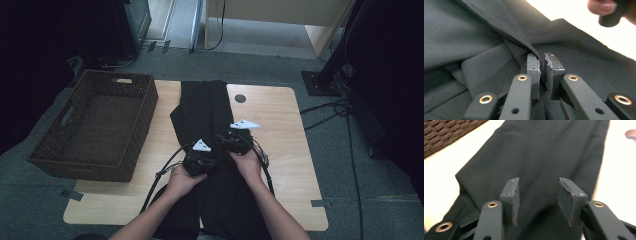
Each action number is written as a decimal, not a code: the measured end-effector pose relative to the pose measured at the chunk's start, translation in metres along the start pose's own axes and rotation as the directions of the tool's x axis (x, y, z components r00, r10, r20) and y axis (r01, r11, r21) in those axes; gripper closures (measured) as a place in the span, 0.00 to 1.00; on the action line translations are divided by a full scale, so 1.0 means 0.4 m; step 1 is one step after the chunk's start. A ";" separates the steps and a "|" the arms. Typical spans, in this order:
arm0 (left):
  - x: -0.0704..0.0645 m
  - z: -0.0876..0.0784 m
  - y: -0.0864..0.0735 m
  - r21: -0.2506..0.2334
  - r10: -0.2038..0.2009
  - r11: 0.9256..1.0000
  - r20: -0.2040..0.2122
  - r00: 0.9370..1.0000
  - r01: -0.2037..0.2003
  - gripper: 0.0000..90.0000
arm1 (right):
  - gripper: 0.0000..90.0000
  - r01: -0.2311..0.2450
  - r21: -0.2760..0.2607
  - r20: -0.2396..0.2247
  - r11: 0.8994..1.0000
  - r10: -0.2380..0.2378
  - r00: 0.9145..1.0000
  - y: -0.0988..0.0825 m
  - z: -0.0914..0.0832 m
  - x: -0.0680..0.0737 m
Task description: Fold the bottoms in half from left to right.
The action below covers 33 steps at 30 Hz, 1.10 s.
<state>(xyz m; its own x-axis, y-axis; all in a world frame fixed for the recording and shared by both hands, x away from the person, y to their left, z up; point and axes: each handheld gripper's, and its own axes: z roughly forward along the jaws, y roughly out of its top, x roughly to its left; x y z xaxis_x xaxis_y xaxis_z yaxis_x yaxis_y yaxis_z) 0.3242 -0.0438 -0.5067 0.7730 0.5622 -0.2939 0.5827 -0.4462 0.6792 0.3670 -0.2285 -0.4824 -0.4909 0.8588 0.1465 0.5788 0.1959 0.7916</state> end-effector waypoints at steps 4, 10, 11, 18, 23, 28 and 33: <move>-0.001 0.001 -0.008 -0.003 -0.006 1.000 0.004 1.000 0.006 0.90 | 0.48 -0.002 0.018 0.002 1.000 0.002 1.000 0.011 0.055 0.012; -0.001 -0.004 -0.010 0.000 0.001 1.000 0.000 1.000 -0.001 0.88 | 0.57 0.004 0.108 0.026 0.994 -0.007 1.000 0.003 0.115 0.035; 0.000 -0.005 -0.010 0.002 0.000 1.000 0.000 1.000 0.000 0.87 | 0.63 0.014 0.121 0.032 0.993 -0.018 0.999 0.000 0.118 0.037; 0.012 -0.074 0.010 -0.027 0.001 1.000 -0.005 1.000 -0.001 0.76 | 0.99 0.054 0.144 0.061 0.988 -0.064 0.996 -0.001 0.082 0.010; 0.067 -0.149 0.051 -0.061 -0.010 0.998 -0.077 0.997 0.005 0.76 | 0.99 0.037 0.106 0.064 0.994 -0.044 0.997 0.006 0.036 -0.015; 0.142 -0.153 0.074 -0.074 -0.070 0.995 -0.147 0.987 0.059 0.74 | 0.99 0.026 0.100 0.055 0.995 -0.032 0.998 0.008 0.019 -0.032; 0.187 -0.097 0.065 -0.026 -0.100 0.995 -0.186 0.978 0.097 0.74 | 0.98 0.024 0.106 0.050 0.994 -0.030 0.998 0.006 0.020 -0.031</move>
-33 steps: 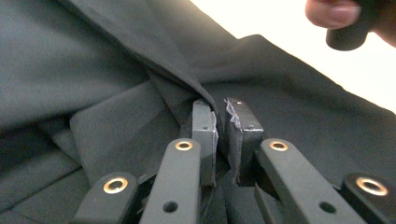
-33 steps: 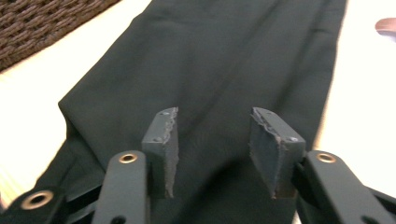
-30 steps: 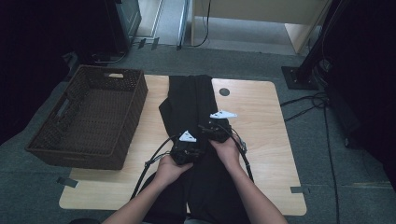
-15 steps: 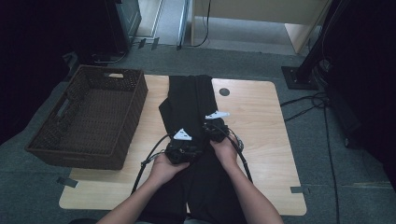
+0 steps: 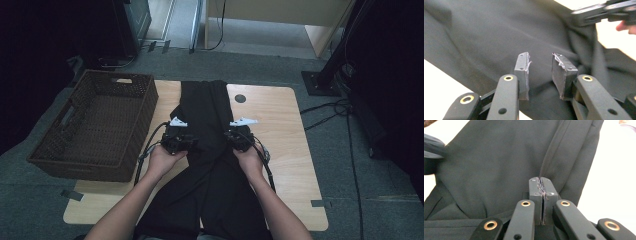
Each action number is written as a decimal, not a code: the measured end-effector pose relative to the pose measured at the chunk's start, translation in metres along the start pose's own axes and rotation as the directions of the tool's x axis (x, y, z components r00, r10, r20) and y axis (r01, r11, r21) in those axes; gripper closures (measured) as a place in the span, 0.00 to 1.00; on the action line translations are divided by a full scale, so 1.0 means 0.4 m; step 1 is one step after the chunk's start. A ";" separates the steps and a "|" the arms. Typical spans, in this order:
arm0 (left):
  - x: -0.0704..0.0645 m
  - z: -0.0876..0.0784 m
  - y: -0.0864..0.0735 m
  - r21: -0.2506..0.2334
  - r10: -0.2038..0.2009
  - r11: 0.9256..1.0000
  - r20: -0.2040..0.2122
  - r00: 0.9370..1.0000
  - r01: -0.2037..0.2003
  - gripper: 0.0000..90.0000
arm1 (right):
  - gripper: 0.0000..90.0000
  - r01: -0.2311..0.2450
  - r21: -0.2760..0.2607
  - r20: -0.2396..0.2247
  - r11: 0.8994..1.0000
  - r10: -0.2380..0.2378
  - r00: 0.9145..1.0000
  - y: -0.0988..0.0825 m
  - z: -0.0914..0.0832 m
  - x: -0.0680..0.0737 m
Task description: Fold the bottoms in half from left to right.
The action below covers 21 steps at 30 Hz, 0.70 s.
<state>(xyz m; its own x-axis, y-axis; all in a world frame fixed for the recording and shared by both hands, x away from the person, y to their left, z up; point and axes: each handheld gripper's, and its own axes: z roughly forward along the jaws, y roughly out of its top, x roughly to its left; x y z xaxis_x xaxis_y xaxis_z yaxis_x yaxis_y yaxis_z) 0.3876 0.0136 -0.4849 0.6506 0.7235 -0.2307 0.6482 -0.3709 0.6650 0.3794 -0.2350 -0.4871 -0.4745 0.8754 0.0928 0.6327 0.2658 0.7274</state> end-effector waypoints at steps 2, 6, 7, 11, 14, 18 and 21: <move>0.007 0.033 -0.011 0.029 -0.004 1.000 -0.026 1.000 0.005 0.74 | 0.98 -0.001 0.006 0.002 1.000 0.001 1.000 -0.004 0.001 -0.005; 0.009 0.048 -0.017 0.040 0.021 0.999 -0.053 0.998 -0.019 0.74 | 0.99 0.010 0.020 0.018 1.000 -0.011 1.000 -0.010 -0.003 -0.021; 0.011 0.048 -0.018 0.037 0.025 0.999 -0.055 0.998 -0.023 0.75 | 0.99 0.006 0.025 0.024 1.000 -0.007 1.000 -0.011 -0.007 -0.028; 0.021 0.044 -0.018 0.040 0.035 0.999 -0.079 0.996 -0.032 0.78 | 0.99 -0.010 0.024 0.053 1.000 0.009 0.999 -0.011 -0.026 -0.066; 0.033 0.041 -0.019 0.029 0.018 0.999 -0.079 0.997 -0.016 0.82 | 0.99 -0.019 0.058 0.080 0.998 0.014 0.997 -0.022 -0.026 -0.102; 0.035 0.045 -0.016 0.025 0.036 0.999 -0.098 0.995 -0.034 0.83 | 0.94 -0.039 0.077 0.099 0.996 0.031 0.995 -0.038 -0.011 -0.127; 0.053 0.050 -0.002 0.026 0.029 0.999 -0.128 0.991 -0.026 0.83 | 0.83 -0.053 0.042 0.145 0.998 0.046 0.988 -0.039 -0.010 -0.121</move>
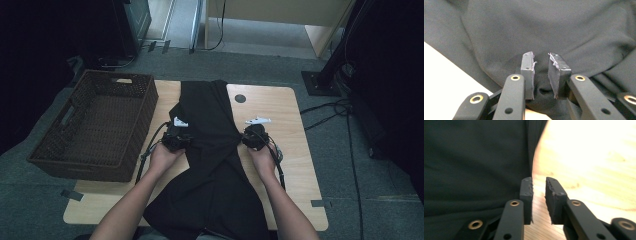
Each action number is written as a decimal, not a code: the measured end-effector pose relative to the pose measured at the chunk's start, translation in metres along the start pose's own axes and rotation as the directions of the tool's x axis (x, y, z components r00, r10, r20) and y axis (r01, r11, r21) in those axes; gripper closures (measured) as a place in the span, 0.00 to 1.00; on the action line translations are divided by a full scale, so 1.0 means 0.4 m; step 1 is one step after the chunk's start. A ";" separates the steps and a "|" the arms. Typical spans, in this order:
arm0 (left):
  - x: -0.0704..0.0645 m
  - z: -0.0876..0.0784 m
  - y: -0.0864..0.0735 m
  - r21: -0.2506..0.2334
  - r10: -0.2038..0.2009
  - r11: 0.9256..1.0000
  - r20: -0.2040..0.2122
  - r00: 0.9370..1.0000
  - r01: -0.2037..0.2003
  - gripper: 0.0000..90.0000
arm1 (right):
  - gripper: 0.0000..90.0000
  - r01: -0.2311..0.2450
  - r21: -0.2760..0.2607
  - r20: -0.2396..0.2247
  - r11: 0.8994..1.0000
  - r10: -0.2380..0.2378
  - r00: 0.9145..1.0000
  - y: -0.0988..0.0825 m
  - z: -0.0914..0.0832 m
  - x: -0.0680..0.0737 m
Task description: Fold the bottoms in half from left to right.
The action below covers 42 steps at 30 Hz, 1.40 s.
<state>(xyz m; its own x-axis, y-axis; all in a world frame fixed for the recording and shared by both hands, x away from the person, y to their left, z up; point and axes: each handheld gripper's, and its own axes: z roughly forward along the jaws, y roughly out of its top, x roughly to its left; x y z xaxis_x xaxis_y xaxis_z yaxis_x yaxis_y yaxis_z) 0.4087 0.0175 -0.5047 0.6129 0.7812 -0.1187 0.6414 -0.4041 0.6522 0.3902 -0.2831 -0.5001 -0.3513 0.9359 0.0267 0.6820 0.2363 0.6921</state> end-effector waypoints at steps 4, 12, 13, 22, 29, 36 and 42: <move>0.020 0.012 0.013 -0.011 0.009 1.000 0.001 1.000 -0.009 0.80 | 0.79 0.019 -0.115 -0.064 0.993 -0.027 0.998 0.017 -0.039 0.048; 0.018 0.000 0.025 -0.028 -0.057 0.998 0.020 0.998 0.057 0.76 | 0.67 0.077 -0.143 -0.200 0.987 -0.105 0.974 0.009 -0.043 0.195; 0.012 -0.004 0.021 -0.041 -0.046 0.998 0.027 0.999 0.047 0.76 | 0.67 0.076 -0.154 -0.205 0.985 -0.107 0.973 0.008 -0.047 0.204; -0.016 -0.010 -0.022 -0.039 -0.019 0.999 0.057 0.998 0.021 0.73 | 0.52 0.090 -0.106 -0.267 0.990 -0.116 0.957 -0.043 -0.024 0.285; 0.000 -0.016 -0.022 -0.028 -0.013 1.000 0.028 1.000 0.013 0.79 | 0.47 0.153 -0.088 -0.243 0.984 -0.170 0.955 -0.070 -0.007 0.308; 0.019 -0.011 -0.022 -0.043 -0.020 0.999 -0.006 1.000 0.020 0.99 | 0.88 0.159 -0.090 -0.248 0.983 -0.177 0.953 -0.078 -0.005 0.300; 0.013 -0.005 -0.009 -0.027 0.020 0.999 -0.062 0.998 -0.022 1.00 | 0.98 0.143 -0.066 -0.270 0.988 -0.155 0.950 -0.063 -0.035 0.266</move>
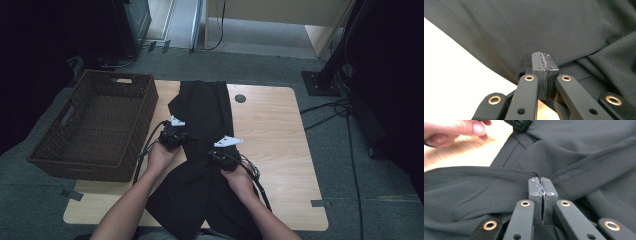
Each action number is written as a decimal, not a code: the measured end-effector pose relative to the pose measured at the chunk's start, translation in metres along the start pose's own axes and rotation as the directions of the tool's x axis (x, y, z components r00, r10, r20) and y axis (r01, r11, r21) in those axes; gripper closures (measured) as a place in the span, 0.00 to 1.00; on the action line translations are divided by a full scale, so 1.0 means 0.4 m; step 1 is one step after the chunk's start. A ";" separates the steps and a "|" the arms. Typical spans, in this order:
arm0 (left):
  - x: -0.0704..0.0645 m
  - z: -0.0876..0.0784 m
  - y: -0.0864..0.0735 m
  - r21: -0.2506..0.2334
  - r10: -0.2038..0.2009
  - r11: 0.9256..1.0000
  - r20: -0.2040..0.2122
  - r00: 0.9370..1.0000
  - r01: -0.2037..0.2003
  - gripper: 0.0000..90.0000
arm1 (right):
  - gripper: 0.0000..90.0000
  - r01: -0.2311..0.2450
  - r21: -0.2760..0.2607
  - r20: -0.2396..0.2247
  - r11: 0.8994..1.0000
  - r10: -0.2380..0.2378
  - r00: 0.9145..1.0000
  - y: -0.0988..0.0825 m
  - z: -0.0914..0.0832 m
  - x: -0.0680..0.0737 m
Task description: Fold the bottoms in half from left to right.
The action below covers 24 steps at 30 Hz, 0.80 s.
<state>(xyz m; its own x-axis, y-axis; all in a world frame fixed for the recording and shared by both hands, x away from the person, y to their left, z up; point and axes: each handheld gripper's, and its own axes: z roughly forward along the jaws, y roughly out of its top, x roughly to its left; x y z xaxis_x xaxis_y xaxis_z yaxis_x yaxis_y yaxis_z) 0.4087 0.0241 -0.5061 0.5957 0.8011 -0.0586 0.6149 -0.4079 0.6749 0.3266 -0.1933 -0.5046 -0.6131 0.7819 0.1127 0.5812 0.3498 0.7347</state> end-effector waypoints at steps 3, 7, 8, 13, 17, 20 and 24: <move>0.012 0.003 0.008 0.009 -0.003 1.000 -0.018 1.000 0.003 1.00 | 0.99 -0.022 -0.012 -0.019 1.000 0.022 1.000 -0.002 -0.032 -0.024; 0.033 0.006 0.016 0.016 -0.013 1.000 -0.032 0.999 0.014 1.00 | 0.99 -0.019 0.004 -0.007 1.000 0.019 1.000 -0.021 -0.066 -0.055; 0.038 0.007 0.018 0.017 -0.019 1.000 -0.031 0.999 0.019 1.00 | 0.99 -0.021 0.009 0.005 1.000 0.021 1.000 -0.029 -0.074 -0.065; 0.051 0.010 0.022 0.015 -0.032 0.999 -0.033 0.999 0.033 1.00 | 0.99 -0.066 0.019 0.063 0.998 0.065 0.996 -0.070 -0.103 -0.136; 0.046 0.009 0.023 0.019 -0.034 0.999 -0.043 0.999 0.035 1.00 | 0.93 -0.110 0.050 0.171 0.993 0.100 0.980 -0.081 -0.108 -0.179; 0.047 0.009 0.023 0.020 -0.044 0.999 -0.037 0.998 0.045 1.00 | 0.85 -0.121 -0.062 0.135 0.991 0.128 0.983 -0.061 -0.130 -0.169; 0.049 0.008 0.022 0.019 -0.052 0.998 -0.029 0.998 0.053 1.00 | 0.76 -0.079 -0.132 0.040 0.988 0.085 0.996 -0.026 -0.116 -0.111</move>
<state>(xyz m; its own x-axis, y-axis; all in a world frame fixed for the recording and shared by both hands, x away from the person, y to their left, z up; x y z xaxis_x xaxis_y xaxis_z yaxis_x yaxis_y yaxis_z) 0.4273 0.0348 -0.5036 0.5474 0.8338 -0.0719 0.6550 -0.3734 0.6570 0.3230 -0.2557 -0.4860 -0.5398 0.8287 0.1481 0.5522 0.2157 0.8053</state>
